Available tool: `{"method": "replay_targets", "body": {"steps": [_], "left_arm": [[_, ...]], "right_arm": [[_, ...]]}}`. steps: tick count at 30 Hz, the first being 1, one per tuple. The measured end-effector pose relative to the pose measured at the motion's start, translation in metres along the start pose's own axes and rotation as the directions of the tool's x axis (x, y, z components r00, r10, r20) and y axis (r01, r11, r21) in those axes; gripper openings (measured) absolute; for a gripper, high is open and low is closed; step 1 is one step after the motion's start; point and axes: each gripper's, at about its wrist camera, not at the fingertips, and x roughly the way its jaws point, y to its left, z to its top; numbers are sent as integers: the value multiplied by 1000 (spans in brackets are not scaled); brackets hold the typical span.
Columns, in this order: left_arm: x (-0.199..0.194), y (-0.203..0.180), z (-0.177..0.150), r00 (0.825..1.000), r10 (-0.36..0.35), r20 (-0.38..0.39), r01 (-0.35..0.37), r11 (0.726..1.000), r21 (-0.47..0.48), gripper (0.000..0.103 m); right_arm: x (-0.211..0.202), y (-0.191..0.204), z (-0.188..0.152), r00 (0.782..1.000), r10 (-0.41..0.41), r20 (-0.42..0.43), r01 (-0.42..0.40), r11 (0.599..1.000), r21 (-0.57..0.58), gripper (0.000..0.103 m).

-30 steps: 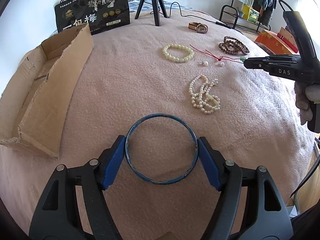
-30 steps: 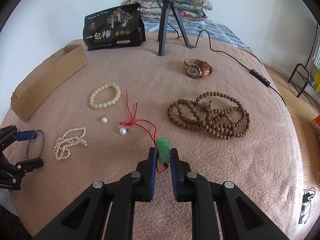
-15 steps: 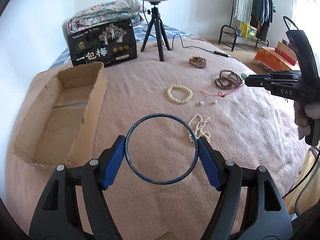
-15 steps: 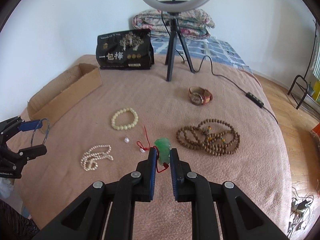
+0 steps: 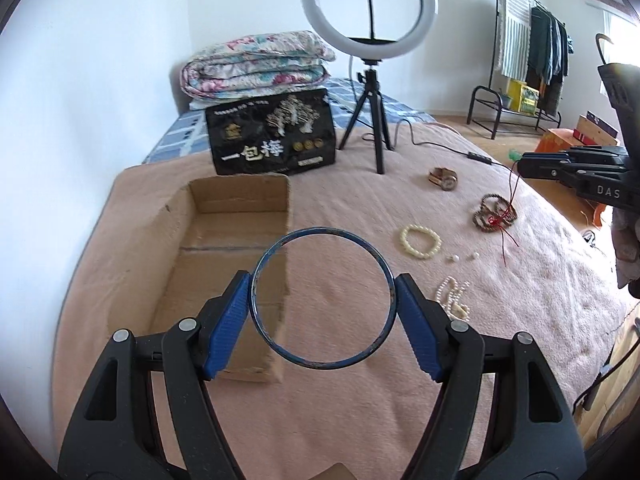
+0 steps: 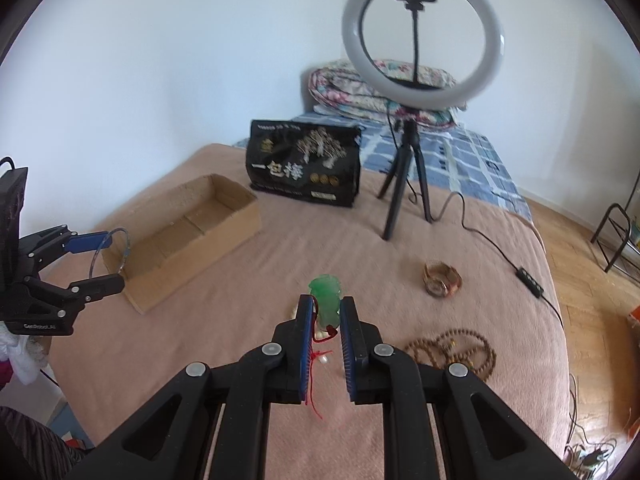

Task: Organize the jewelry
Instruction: 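Carry the bangle into the cardboard box with the left gripper while the right gripper drops the pendant there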

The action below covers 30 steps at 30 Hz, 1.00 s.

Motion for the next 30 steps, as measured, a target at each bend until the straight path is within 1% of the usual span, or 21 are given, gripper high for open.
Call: {"method": "replay_targets", "body": {"steps": [9, 13, 16, 20, 30], "left_arm": [[-4, 51, 4, 996, 83, 24, -82, 996, -45, 74], [3, 76, 0, 994, 113, 6, -112, 990, -84, 74], [9, 89, -2, 991, 130, -10, -130, 987, -91, 74], [18, 101, -5, 990, 141, -28, -143, 985, -100, 74], [34, 119, -14, 988, 145, -61, -152, 982, -115, 74]], "right_arm": [[7, 46, 50, 997, 61, 46, -58, 996, -72, 12], [17, 69, 71, 994, 91, 64, -84, 991, -104, 12], [24, 85, 85, 991, 115, 75, -105, 987, -125, 12], [39, 107, 100, 986, 151, 78, -139, 981, -136, 12], [86, 152, 120, 983, 175, 48, -164, 971, -175, 12]]}}
